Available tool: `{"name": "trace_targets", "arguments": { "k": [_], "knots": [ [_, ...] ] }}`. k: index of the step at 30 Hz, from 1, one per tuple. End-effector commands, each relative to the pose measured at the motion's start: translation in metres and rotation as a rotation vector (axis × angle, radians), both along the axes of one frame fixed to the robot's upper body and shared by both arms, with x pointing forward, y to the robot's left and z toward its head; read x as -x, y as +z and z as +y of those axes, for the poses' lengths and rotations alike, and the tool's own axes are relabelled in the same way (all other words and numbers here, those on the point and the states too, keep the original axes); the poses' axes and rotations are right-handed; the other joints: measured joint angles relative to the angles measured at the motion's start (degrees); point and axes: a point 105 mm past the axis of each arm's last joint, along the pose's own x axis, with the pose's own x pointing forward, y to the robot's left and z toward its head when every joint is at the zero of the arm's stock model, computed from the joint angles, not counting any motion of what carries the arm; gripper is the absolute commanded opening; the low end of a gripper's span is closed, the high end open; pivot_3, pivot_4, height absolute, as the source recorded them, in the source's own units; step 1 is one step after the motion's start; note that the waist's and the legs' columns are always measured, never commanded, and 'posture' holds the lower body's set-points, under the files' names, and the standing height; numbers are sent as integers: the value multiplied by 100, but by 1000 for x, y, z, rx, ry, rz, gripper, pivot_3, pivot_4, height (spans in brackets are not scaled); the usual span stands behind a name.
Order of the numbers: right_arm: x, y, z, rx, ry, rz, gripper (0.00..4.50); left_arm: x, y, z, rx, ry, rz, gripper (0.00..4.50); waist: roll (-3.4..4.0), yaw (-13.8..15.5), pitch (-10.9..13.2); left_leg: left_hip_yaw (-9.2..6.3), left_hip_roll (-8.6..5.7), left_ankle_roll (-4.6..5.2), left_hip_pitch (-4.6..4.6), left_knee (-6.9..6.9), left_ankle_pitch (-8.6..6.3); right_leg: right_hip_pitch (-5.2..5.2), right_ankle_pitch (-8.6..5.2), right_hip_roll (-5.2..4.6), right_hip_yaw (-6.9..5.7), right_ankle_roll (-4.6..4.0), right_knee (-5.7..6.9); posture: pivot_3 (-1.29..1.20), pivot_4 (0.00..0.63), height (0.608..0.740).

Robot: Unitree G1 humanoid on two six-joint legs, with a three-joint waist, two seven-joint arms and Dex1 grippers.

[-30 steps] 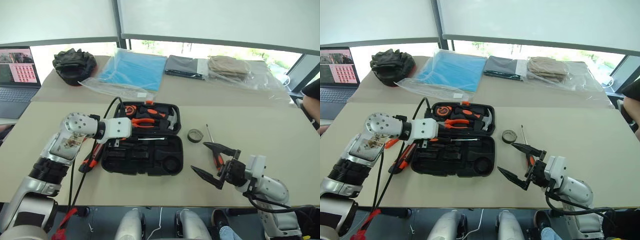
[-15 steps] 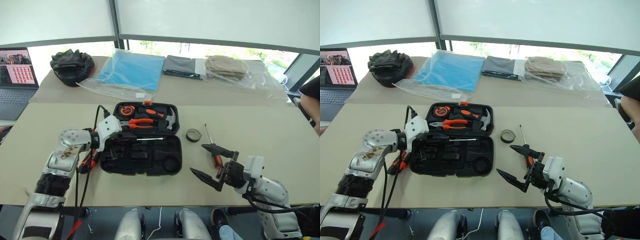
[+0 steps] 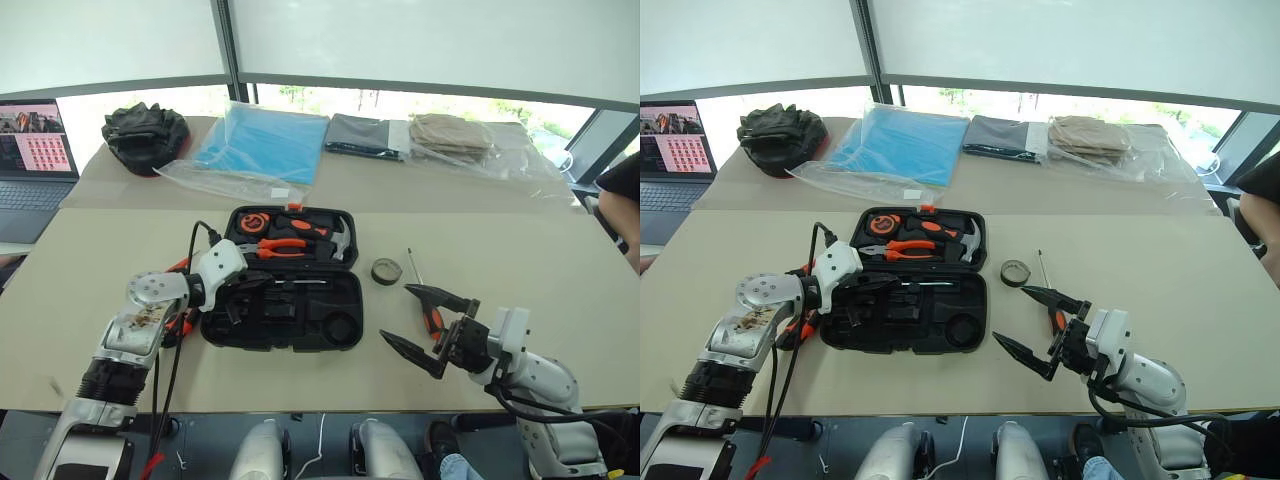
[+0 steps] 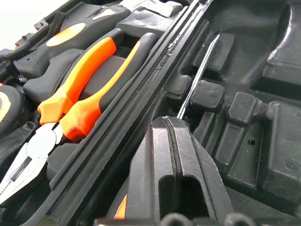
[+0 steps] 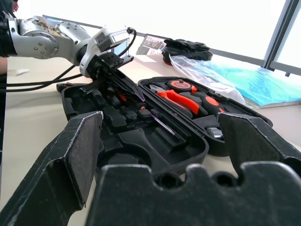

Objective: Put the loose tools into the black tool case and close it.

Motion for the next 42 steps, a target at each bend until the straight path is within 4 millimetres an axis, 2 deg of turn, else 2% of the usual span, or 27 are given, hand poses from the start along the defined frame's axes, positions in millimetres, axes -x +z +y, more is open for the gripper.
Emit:
{"name": "trace_targets", "arguments": {
  "k": [1,3,4,6,8,11,13,14,18,21,24,27,31,34,37,38,40,42],
  "knots": [
    [0,17,-12,-30,-85,-44,4500,2,19,3,131,10,-95,33,0,-1,0,1,0,0,-2,0,0,-3,2,-1,2,-2,0,0,150,740],
    [1,19,-22,-29,-144,-33,4500,10,31,15,177,11,-135,541,-4,-8,2,4,5,1,-12,0,-1,-14,4,0,5,-3,0,0,150,740],
    [3,20,-33,-24,-200,-22,4500,21,33,26,220,-9,-105,749,-3,-14,2,4,5,1,-16,0,0,-17,4,1,5,-4,0,0,150,740],
    [5,16,-52,20,-325,7,4500,41,40,44,274,-50,-107,1490,-3,-52,2,8,9,2,-18,-6,-2,-26,3,2,13,-6,1,0,150,740],
    [8,8,-69,84,-441,52,4500,58,38,64,254,-71,-98,2164,-3,-64,2,14,9,1,-10,-27,-2,-27,1,0,18,-8,-5,0,150,740],
    [26,-11,-87,159,-552,155,4500,77,31,101,199,-18,-57,3391,-2,-45,1,23,10,0,-2,-30,-3,-27,-3,-3,21,-9,-5,0,150,740],
    [39,-26,-94,189,-605,239,4500,86,31,115,181,5,-47,4098,-2,-9,1,26,12,-1,5,-32,-3,-23,-30,-4,22,25,-6,0,150,740],
    [43,-30,-97,183,-627,266,4500,90,31,119,173,7,-45,4441,-2,2,1,27,14,-1,5,-32,-4,-23,-48,-5,22,2,-9,0,150,740],
    [49,-38,-103,129,-658,334,4500,101,25,121,178,1,-16,4488,-4,-4,0,33,14,-9,7,-31,-9,-22,-48,-17,32,4,-14,0,150,740],
    [36,-27,-98,68,-665,338,4500,104,24,115,188,-29,-26,4488,-10,-16,-4,42,16,-43,14,-31,-29,-22,-45,-21,40,7,-14,0,150,740],
    [19,-12,-79,-10,-589,377,4500,106,29,100,231,-70,-32,4488,-12,-37,-5,50,18,-43,13,-31,-28,-28,-42,-18,48,5,-10,0,150,740],
    [0,-8,-65,51,-520,429,4500,116,29,80,254,-138,-16,4488,-13,-47,-6,54,18,-1,13,-33,-5,-28,-40,-10,56,2,-10,0,150,740],
    [-33,-21,-69,216,-593,558,4500,113,36,64,283,-148,-56,4488,-18,-54,-8,62,17,7,7,-37,-8,-34,-35,-7,62,-7,-16,0,150,740],
    [-53,-30,-65,252,-625,643,4500,114,35,56,287,-162,-49,4488,-21,-24,-9,62,12,8,1,-36,-7,-40,-26,-5,60,-20,-17,0,150,740],
    [-60,-43,-59,306,-625,731,4500,116,32,52,285,-155,-19,4488,-21,-23,-8,62,12,12,-6,-38,-9,-47,-17,-3,60,-35,-18,0,150,740],
    [-61,-47,-61,322,-659,760,4008,116,32,52,283,-153,-20,4500,-21,-20,-9,63,12,15,-9,-37,-11,-48,-15,-2,60,-31,-19,0,150,740],
    [-64,-49,-62,310,-712,792,3609,117,33,52,281,-149,-25,4500,-28,-28,-14,63,11,21,-19,-37,-16,-55,0,-2,59,-2,-20,0,150,740],
    [-64,-49,-62,291,-740,802,2812,121,33,49,261,-172,-12,4500,-51,-31,-27,62,12,22,-23,-37,-17,-56,2,-2,55,2,-25,0,150,740]
  ]
}}
